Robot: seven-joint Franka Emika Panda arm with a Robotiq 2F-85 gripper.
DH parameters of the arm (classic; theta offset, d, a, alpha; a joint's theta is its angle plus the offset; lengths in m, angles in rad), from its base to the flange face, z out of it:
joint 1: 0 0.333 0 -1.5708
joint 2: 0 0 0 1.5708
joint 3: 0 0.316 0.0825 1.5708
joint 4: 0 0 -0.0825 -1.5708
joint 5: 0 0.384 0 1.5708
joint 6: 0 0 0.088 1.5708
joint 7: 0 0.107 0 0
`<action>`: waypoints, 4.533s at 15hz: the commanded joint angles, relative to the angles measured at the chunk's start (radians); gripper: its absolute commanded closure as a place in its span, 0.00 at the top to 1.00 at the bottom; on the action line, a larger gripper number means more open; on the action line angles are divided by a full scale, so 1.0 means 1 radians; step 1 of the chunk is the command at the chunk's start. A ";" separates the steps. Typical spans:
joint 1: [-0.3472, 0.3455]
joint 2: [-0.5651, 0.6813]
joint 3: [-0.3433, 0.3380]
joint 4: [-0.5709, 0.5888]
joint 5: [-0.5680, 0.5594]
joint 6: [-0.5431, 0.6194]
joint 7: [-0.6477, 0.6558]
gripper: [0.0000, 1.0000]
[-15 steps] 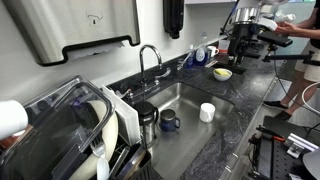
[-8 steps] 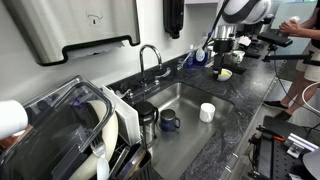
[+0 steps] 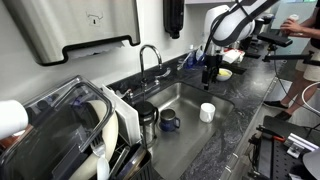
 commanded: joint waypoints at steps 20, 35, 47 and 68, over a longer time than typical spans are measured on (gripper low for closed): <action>0.006 0.143 0.108 -0.260 0.391 0.555 0.540 1.00; 0.046 0.379 0.098 -0.200 0.410 0.753 0.644 0.58; 0.297 0.389 -0.147 -0.200 0.319 0.751 0.808 0.03; 0.041 0.392 0.365 -0.141 0.230 0.708 0.260 0.03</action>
